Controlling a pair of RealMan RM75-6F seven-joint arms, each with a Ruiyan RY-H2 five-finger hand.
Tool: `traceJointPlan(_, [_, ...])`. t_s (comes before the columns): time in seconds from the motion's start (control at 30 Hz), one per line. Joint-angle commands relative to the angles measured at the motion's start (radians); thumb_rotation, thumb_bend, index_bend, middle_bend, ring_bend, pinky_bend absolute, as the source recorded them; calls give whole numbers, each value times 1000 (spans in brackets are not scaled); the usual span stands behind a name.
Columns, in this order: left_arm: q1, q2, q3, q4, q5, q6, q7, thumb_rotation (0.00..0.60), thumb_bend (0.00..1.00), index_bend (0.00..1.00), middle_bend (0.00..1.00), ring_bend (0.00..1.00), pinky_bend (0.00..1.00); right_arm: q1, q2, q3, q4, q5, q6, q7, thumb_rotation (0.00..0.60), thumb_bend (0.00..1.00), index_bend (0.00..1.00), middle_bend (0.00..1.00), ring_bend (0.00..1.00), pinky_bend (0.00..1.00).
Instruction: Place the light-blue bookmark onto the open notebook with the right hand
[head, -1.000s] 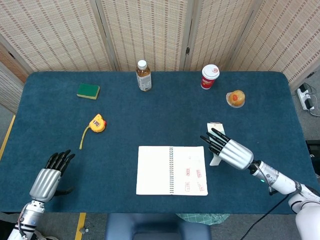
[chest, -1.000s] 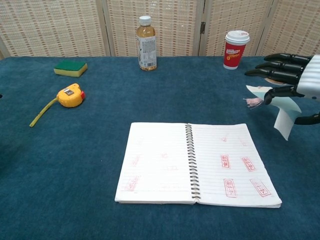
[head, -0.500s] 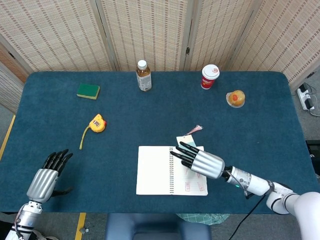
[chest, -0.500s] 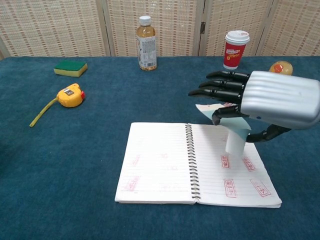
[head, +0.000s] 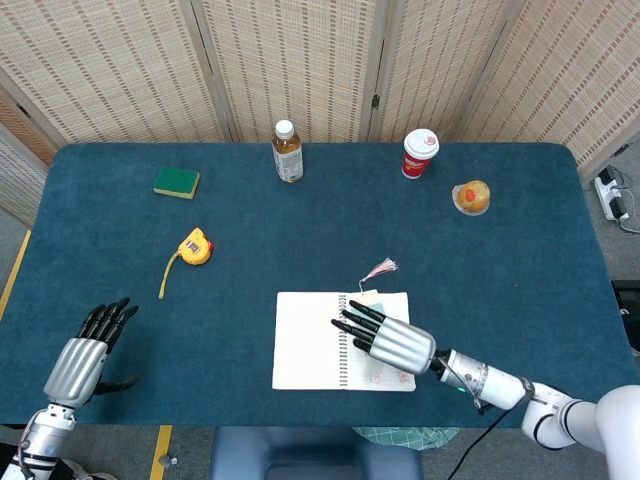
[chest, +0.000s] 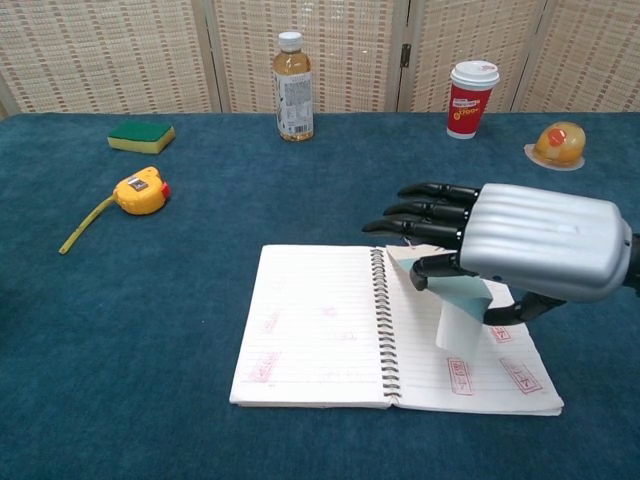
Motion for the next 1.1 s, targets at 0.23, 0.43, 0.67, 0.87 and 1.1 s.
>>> traceJointPlan(0.23, [2, 4, 3, -6, 11, 8, -9, 600, 141, 56, 38, 0, 0, -9, -28, 8, 19, 0, -22, 10, 600, 202, 428, 54, 7, 0])
traceJointPlan(0.43, [2, 3, 2, -4, 7, 3, -5, 600, 142, 56, 38, 0, 0, -10, -36, 10, 31, -29, 3, 6, 600, 203, 414, 55, 8, 0])
traceJointPlan(0.67, [3, 2, 2, -5, 12, 7, -8, 600, 141, 52, 38, 0, 0, -18, -25, 10, 14, -33, 6, 7, 600, 200, 332, 49, 7, 0])
traceJointPlan(0.87, [4, 2, 2, -3, 13, 9, -16, 600, 139, 41, 38, 0, 0, -14, -16, 14, -15, -38, -9, -5, 600, 198, 243, 41, 3, 0])
traceJointPlan(1.1, [7, 4, 1, -6, 15, 15, -19, 600, 140, 46, 38, 0, 0, -18, -6, 12, -35, -46, -18, -19, 600, 197, 233, 37, 1, 0])
